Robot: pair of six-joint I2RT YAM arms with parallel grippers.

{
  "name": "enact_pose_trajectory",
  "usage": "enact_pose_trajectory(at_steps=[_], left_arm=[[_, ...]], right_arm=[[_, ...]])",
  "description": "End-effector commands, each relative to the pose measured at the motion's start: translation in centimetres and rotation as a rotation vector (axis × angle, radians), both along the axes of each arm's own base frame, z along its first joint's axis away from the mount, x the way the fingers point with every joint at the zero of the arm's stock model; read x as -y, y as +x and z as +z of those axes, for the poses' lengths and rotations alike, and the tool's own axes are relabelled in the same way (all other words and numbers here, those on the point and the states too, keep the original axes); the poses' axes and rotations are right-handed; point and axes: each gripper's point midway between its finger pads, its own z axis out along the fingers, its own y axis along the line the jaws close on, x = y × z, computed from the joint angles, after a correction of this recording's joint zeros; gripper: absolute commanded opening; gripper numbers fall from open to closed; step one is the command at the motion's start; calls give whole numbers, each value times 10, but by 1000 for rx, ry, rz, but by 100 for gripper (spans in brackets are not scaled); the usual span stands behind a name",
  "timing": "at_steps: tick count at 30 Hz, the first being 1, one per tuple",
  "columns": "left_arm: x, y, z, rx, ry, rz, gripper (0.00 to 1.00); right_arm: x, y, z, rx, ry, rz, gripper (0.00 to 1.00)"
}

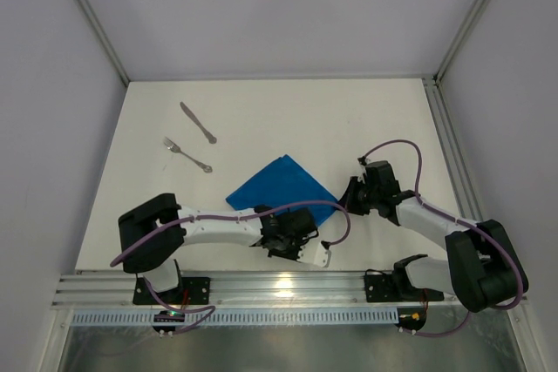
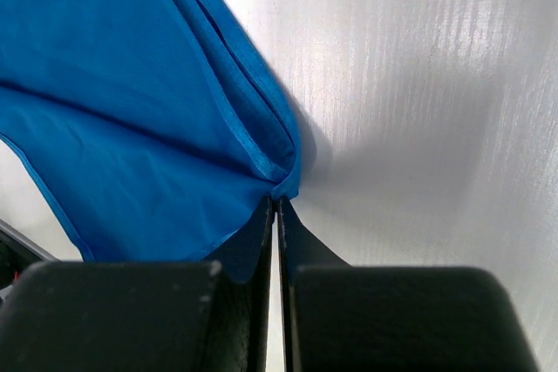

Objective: Fold the napkin into a case and place the utensils inside
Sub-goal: Pick up the upper triangle-folded napkin from the center of the board.

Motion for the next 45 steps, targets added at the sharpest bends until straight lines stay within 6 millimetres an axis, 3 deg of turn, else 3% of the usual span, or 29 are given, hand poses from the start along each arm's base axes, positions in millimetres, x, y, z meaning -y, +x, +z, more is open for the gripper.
enact_pose_trajectory(at_steps=[1,2,6,7,10,16,23,29,36,39,41,45], left_arm=[[-14,-2,-18,1,52,11,3],[-13,1,-15,19,46,24,0],[-8,5,5,35,3,42,0],[-5,5,11,34,-13,46,0],[-2,1,25,2,-46,55,0],[0,6,38,-6,-59,83,0],[1,8,45,-2,-70,91,0],[2,12,50,-3,-87,107,0],[-1,17,55,-1,-91,125,0],[-1,17,58,-4,-93,129,0],[-1,18,61,-11,-101,133,0],[-3,19,70,-31,-112,151,0]], right_arm=[[-5,10,19,64,23,30,4],[-5,10,21,71,12,44,4],[6,12,43,96,-62,51,32],[8,13,51,124,-69,49,46],[10,11,56,145,-71,60,63],[-2,6,24,49,-14,71,74],[-19,3,5,16,104,72,75],[-19,-12,-8,-23,129,73,68],[-15,-21,-15,-49,113,62,67],[-12,-21,-18,-50,94,56,60],[-10,-19,-20,-49,86,47,46],[-12,-19,-20,-52,91,61,30]])
